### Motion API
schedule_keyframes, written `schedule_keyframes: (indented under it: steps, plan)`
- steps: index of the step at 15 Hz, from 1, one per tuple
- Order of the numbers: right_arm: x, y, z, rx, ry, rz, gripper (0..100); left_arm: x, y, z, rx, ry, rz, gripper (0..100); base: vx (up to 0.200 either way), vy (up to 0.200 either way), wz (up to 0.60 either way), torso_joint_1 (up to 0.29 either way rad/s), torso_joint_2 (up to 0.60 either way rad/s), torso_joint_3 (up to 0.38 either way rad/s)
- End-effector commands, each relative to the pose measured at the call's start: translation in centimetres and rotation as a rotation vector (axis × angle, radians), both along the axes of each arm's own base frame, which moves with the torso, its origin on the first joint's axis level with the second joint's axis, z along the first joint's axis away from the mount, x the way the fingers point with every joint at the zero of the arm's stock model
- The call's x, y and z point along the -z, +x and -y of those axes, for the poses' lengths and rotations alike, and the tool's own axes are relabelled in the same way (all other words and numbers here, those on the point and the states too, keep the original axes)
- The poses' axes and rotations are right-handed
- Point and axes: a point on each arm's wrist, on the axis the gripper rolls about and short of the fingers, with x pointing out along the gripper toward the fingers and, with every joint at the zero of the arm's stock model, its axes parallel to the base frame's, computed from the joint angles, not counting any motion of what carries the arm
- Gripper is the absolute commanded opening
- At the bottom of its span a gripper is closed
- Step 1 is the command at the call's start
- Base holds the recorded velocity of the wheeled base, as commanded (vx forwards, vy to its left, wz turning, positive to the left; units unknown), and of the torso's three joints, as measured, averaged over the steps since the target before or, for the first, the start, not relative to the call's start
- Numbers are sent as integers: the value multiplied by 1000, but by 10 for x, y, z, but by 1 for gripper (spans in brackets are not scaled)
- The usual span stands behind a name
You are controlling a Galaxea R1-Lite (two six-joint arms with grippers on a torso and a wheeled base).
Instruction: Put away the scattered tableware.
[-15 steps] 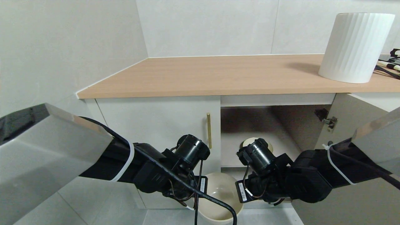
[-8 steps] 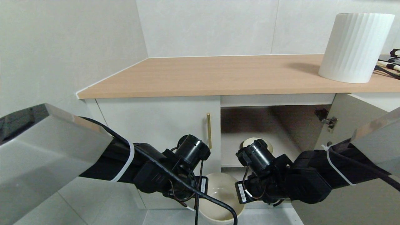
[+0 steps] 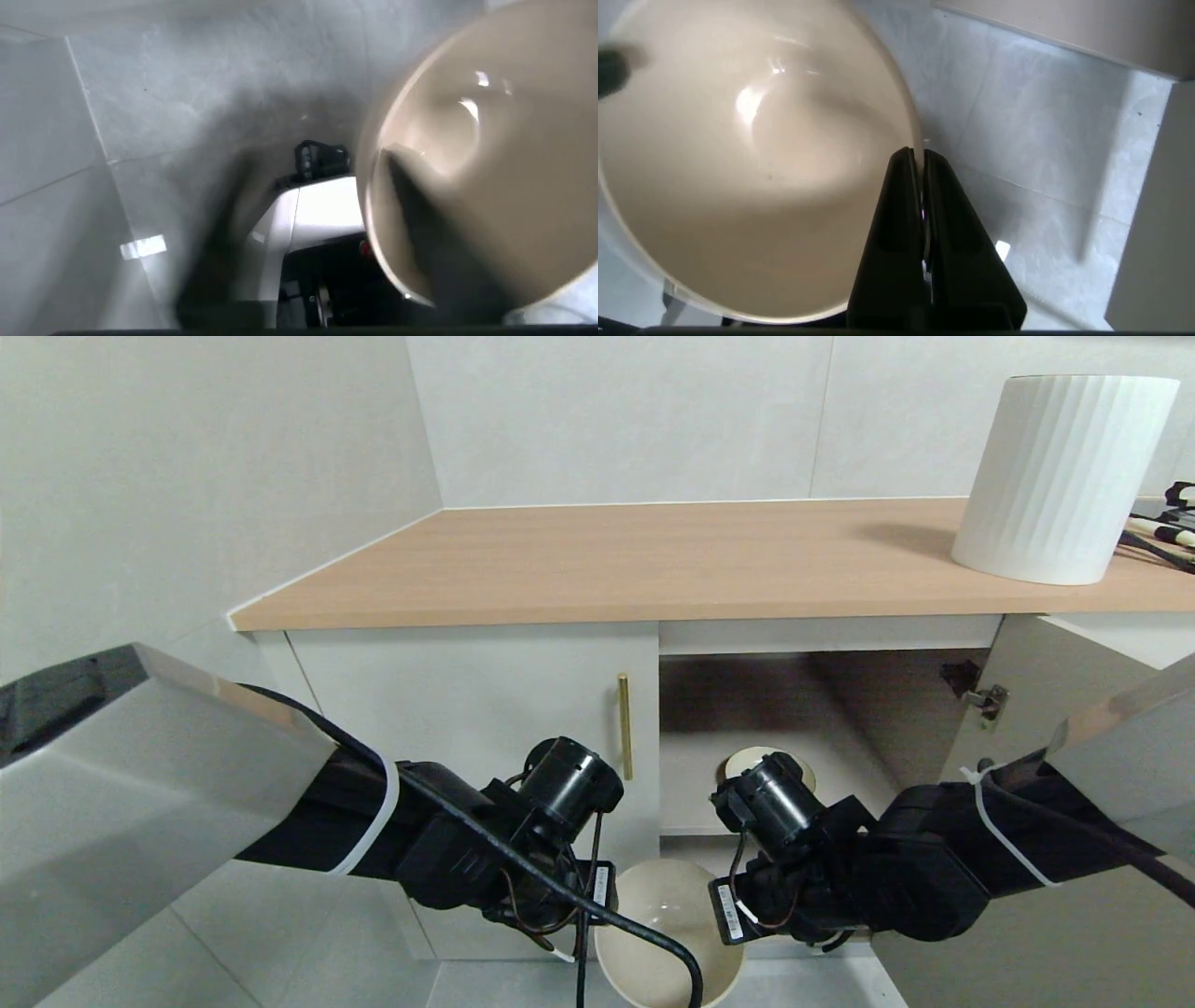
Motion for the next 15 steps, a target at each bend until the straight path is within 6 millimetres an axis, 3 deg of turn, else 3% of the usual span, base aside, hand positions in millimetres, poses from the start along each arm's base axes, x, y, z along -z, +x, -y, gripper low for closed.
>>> schedule_keyframes:
  steps: [1,5,8,12,15]
  plan:
    - [1,-1,0,-4,1,-2,0,1,0,1,1,-3,-1,100,0,0,0,0,0,0]
    - [15,8,8,37,-58,-12,0,1,0,1,3,-5,-1,100,0,0,0,0,0,0]
    - [34,29,29,137,-153,-9,0,0,0,1,1,-5,1,100,0,0,0,0,0,0]
    - [29,70,70,301,-123,16,0,-2,0,0,-7,3,12,100,0,0,0,0,0,0]
    - [18,93,87,404,-64,54,0,-2,0,0,-8,3,14,100,0,0,0,0,0,0]
